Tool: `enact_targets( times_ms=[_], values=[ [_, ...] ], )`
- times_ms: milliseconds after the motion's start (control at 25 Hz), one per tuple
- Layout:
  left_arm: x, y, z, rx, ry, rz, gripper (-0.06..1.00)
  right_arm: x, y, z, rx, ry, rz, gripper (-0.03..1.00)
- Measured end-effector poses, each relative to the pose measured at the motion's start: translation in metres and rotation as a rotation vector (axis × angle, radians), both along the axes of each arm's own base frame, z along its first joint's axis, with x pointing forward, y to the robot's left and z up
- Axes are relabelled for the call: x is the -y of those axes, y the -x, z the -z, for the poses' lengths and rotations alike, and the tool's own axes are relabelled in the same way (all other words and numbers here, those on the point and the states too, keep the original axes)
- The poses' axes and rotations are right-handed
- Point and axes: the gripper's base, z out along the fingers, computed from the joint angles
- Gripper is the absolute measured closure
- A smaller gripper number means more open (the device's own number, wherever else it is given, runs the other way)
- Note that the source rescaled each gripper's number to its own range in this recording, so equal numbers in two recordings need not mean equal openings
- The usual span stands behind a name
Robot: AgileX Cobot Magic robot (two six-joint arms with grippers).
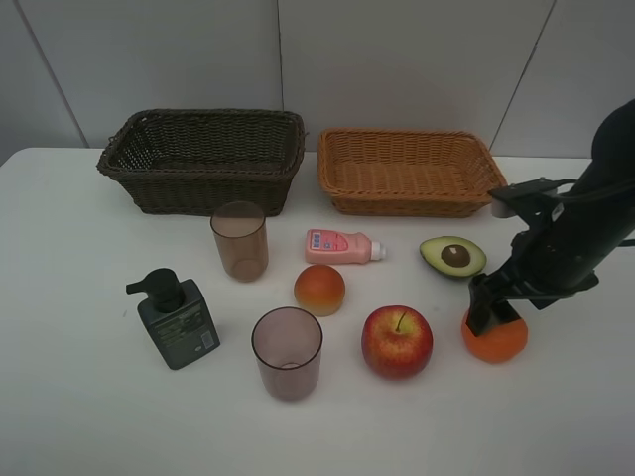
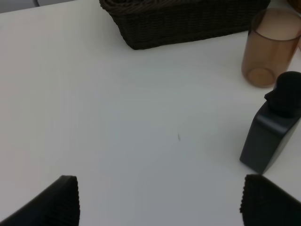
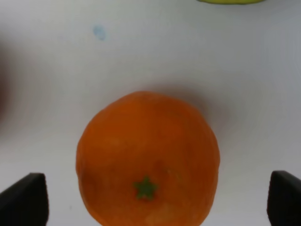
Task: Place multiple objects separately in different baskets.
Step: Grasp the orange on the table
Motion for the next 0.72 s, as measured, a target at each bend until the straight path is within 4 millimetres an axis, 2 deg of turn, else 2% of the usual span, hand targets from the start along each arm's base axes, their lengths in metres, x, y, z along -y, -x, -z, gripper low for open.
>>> enact_targets(
  times_ms=[320,720],
  values=[
    [0.0,0.0,0.0,0.0,0.0,0.0,0.02,-0.0006,-0.0029,0.0086,-0.011,0.003,0.002,0.04],
    [0.0,0.0,0.0,0.0,0.0,0.0,0.02,-0.0008,-0.0043,0.0085,0.004,0.001,0.002,0.04]
  ],
)
